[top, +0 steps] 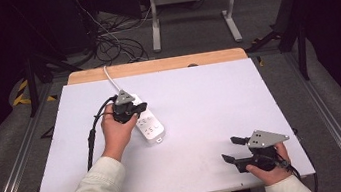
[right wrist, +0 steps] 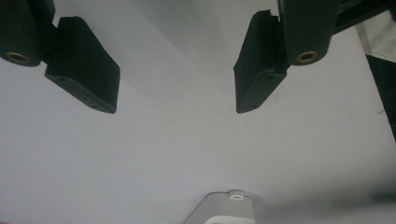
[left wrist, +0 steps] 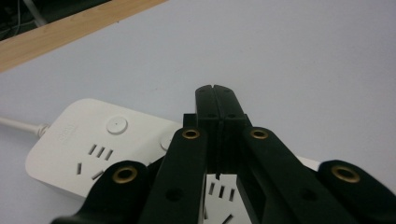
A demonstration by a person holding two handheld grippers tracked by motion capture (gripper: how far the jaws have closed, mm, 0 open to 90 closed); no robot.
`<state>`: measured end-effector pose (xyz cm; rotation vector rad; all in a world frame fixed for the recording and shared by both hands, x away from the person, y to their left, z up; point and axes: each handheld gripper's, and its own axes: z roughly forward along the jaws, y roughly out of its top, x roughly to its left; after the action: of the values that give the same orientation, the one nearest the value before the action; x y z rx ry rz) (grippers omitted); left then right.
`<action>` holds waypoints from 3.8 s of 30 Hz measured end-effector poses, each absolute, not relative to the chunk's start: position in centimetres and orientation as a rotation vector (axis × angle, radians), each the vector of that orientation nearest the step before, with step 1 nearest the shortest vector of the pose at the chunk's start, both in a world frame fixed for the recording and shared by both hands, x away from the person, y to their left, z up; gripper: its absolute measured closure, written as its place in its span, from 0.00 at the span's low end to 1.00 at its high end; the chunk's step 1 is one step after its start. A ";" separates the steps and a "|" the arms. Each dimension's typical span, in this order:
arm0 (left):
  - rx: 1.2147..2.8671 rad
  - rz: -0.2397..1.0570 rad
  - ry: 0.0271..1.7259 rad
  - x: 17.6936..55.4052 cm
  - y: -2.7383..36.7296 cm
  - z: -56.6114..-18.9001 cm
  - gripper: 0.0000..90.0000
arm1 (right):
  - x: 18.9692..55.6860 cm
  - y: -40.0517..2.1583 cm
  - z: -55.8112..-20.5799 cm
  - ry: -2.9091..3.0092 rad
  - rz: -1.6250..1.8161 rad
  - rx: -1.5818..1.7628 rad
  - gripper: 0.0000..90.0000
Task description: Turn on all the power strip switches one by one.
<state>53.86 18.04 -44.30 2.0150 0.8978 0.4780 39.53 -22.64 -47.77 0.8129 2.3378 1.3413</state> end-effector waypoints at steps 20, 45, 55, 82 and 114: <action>2.019 0.497 0.950 55.9 19.3 -46.2 1.00 | 39.5 -22.7 -47.8 2.341 1.344 0.814 0.36; 2.071 0.519 0.927 56.1 18.6 -47.0 1.00 | 39.5 -22.7 -47.8 2.341 1.348 0.812 0.35; 2.079 0.532 0.944 56.1 18.5 -47.0 1.00 | 39.5 -22.7 -47.8 2.343 1.347 0.813 0.35; 2.210 0.630 0.936 55.9 16.8 -46.5 1.00 | 39.4 -22.6 -47.9 2.349 1.344 0.811 0.35; 2.088 0.617 0.986 57.9 18.9 -44.2 1.00 | 39.5 -22.7 -48.0 2.346 1.355 0.819 0.35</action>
<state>57.85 18.93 -44.16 2.0884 0.9857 0.6171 39.55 -22.73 -47.97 0.8190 2.3457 1.3548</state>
